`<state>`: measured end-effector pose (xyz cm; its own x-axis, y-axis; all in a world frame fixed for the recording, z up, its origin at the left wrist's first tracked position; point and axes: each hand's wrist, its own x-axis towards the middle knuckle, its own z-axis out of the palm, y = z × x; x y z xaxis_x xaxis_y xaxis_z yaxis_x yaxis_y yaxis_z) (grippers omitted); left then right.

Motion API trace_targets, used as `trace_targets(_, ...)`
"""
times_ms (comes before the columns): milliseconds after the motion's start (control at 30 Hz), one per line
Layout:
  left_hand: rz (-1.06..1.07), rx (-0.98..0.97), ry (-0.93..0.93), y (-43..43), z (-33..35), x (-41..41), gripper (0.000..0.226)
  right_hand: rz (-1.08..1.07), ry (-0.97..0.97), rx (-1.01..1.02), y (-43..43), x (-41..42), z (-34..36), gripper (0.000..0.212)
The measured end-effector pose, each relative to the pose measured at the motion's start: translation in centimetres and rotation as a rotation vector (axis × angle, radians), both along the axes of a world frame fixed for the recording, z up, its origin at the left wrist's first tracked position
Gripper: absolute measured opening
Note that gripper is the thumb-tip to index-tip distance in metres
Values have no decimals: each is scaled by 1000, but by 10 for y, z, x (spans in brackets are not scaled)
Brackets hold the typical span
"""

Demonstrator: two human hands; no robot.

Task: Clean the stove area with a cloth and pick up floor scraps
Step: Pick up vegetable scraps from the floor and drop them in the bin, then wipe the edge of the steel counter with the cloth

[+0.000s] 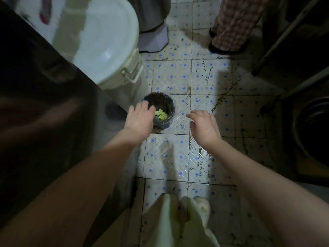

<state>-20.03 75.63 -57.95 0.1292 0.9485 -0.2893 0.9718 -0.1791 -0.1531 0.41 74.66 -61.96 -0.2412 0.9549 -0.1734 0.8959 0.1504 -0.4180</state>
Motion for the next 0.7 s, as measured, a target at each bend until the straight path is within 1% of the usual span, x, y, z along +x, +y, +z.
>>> trace_targets(167,35,-2,-4,-7,82,1,33,9,-6,10,3,9,85,40)
trace_targets(333,74,21,2,-17,151,-2,35,42,-20,55,4,17,162,39)
trace_targets(467,75,66,2,-26,200,-1,37,27,8,82,-6,21,212,38)
trace_targets(600,74,120,-9,-37,248,1,34,40,42,110,-22,20,258,37)
trace_targets(700,100,157,-30,-41,286,-2,33,86,20,130,-30,22,295,36)
